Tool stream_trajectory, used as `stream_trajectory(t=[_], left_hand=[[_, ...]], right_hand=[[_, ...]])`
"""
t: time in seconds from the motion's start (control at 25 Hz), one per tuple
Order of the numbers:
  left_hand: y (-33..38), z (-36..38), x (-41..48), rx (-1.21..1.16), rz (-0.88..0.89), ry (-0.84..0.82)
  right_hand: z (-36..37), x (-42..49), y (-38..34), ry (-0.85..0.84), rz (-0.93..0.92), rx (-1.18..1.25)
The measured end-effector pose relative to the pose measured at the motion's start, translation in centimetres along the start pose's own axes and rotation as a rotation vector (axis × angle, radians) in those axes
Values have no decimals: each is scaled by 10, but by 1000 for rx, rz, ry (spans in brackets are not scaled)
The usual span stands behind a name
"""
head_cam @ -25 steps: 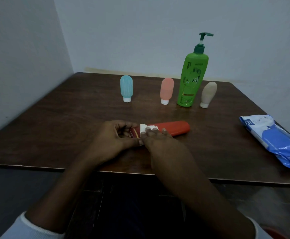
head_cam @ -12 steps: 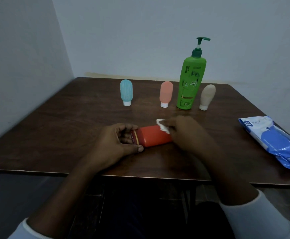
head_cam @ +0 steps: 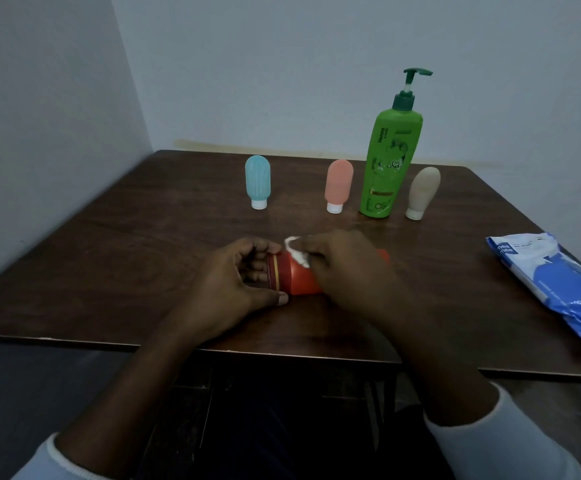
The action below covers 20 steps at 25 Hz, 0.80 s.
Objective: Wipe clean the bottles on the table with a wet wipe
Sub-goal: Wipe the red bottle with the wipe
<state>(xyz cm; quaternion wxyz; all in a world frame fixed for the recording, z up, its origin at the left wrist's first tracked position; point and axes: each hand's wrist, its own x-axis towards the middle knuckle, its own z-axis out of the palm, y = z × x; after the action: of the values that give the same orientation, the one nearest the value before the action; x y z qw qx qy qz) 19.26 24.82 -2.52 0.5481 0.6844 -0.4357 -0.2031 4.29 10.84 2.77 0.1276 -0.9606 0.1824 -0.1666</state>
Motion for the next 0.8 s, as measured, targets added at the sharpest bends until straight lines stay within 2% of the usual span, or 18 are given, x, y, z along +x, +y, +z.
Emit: stream_trajectory(t=[0.12,0.16,0.28,0.36,0.48,0.64,0.8], left_hand=[[-1,-3,-1,-40,-21,8],[0,-3,-1,-50,-20,8],[2,-3,-2,-83,-29,13],[1,-4,-1,-94,-24,-1],[0,-4,0,-105,-19,-19],[1,-2,-3,-86,-25,-12],[-1,0,-1,-50,-16,3]], right_hand=[[18,0,-25,-71,-18,-66],[23,-6,-26,-55,-34,-79],[44,-42,-18,154,-102,-160],[50,-56,-16,133,-109,-237],[44,-38,-17,125,-98,-208],[25,-12,-10,33,-29,-84],[3,-27,26,137,117,-136]])
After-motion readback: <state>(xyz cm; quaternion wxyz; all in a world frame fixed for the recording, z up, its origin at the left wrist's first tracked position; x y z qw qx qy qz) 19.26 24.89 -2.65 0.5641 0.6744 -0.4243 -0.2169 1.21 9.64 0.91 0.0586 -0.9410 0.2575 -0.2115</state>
